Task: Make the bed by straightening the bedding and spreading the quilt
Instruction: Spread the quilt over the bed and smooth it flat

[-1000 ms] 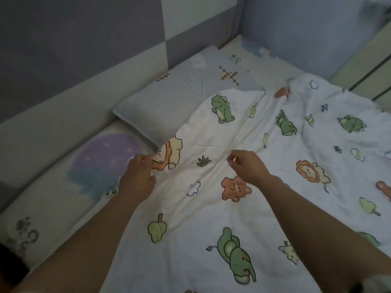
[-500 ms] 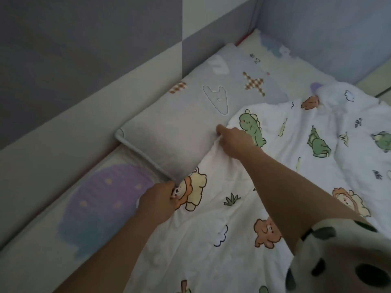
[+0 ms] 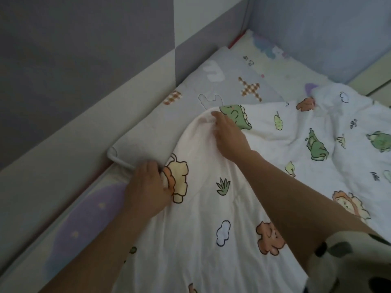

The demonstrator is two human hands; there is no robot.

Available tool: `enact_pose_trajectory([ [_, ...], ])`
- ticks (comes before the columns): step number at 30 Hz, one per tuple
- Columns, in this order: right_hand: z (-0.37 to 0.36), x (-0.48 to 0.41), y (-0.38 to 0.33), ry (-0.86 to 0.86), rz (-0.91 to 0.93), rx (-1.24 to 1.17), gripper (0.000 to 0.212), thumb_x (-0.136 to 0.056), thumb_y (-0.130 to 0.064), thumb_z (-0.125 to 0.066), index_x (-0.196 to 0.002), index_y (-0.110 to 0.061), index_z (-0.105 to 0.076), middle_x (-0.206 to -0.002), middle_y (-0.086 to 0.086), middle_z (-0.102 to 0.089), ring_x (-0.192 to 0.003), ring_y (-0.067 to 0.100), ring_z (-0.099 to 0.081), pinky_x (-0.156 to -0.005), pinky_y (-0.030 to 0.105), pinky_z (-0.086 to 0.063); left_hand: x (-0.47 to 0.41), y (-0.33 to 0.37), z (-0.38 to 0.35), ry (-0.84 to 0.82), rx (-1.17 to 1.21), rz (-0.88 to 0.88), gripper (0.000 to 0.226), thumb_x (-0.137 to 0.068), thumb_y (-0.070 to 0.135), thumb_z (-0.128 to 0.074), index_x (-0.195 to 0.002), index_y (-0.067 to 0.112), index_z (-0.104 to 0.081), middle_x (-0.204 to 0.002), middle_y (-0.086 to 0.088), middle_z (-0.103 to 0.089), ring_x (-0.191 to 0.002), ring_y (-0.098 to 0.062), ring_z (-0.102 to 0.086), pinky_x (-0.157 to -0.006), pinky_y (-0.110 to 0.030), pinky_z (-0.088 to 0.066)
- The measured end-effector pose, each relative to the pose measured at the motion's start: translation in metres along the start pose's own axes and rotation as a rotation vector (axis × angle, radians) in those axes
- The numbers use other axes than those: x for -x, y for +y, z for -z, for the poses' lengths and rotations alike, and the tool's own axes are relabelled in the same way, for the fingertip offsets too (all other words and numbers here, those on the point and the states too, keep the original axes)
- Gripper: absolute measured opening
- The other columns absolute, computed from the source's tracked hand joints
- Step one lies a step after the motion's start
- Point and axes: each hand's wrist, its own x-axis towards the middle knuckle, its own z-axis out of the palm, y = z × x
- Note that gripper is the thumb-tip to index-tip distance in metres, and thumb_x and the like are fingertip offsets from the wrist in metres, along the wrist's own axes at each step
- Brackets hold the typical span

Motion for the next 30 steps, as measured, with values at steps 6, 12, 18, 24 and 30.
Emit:
enact_pose_trajectory([
  [6, 0.025, 0.042, 0.08, 0.016, -0.257, 0.101, 0.05, -0.095, -0.014, -0.045, -0.143, -0.011, -0.031, -0.129, 0.014, -0.05, -0.113, 0.033, -0.049, -0.092, 0.044, -0.042, -0.036, 0.084, -0.017, 0.138, -0.029, -0.555, 0.064, -0.068, 0.018, -0.057, -0.131, 0.009, -0.049, -0.129, -0.012, -0.049, -0.118, -0.03, -0.045, -0.099, -0.041, -0.035],
  [12, 0.03, 0.058, 0.142, -0.151, -0.397, 0.112, 0.065, -0.099, -0.029, -0.044, -0.153, -0.015, -0.012, -0.158, 0.008, -0.021, -0.142, 0.03, -0.024, -0.112, 0.046, -0.029, -0.099, 0.145, -0.06, -0.15, -0.314, -0.68, 0.06, -0.1, 0.035, -0.029, -0.153, 0.017, -0.007, -0.161, 0.0, -0.005, -0.148, -0.017, 0.001, -0.118, -0.033, 0.002],
  [18, 0.016, 0.044, 0.172, -0.227, -0.479, 0.053, 0.068, -0.1, -0.041, -0.035, -0.153, -0.027, 0.005, -0.162, 0.005, 0.0, -0.147, 0.03, -0.007, -0.115, 0.052, -0.02, -0.149, 0.171, -0.1, -0.166, -0.429, -0.724, 0.063, -0.099, 0.048, -0.018, -0.153, 0.022, 0.002, -0.16, 0.004, 0.007, -0.147, -0.014, 0.012, -0.119, -0.036, 0.008],
  [24, -0.004, 0.01, 0.193, -0.306, -0.493, -0.018, 0.068, -0.099, -0.05, -0.032, -0.15, -0.038, 0.011, -0.161, -0.001, 0.011, -0.148, 0.031, 0.0, -0.112, 0.061, -0.016, -0.183, 0.161, -0.14, -0.1, -0.415, -0.774, 0.068, -0.091, 0.055, -0.004, -0.153, 0.027, -0.009, -0.161, 0.003, -0.004, -0.148, -0.016, 0.003, -0.12, -0.039, -0.002],
  [30, -0.033, -0.011, 0.208, -0.452, -0.473, -0.018, 0.067, -0.097, -0.057, -0.028, -0.15, -0.038, 0.008, -0.161, 0.001, 0.008, -0.147, 0.032, -0.004, -0.113, 0.058, -0.019, -0.194, 0.132, -0.176, -0.105, -0.294, -0.778, 0.059, -0.096, 0.042, -0.027, -0.151, 0.023, -0.023, -0.159, 0.0, -0.018, -0.147, -0.019, -0.012, -0.118, -0.041, -0.014],
])
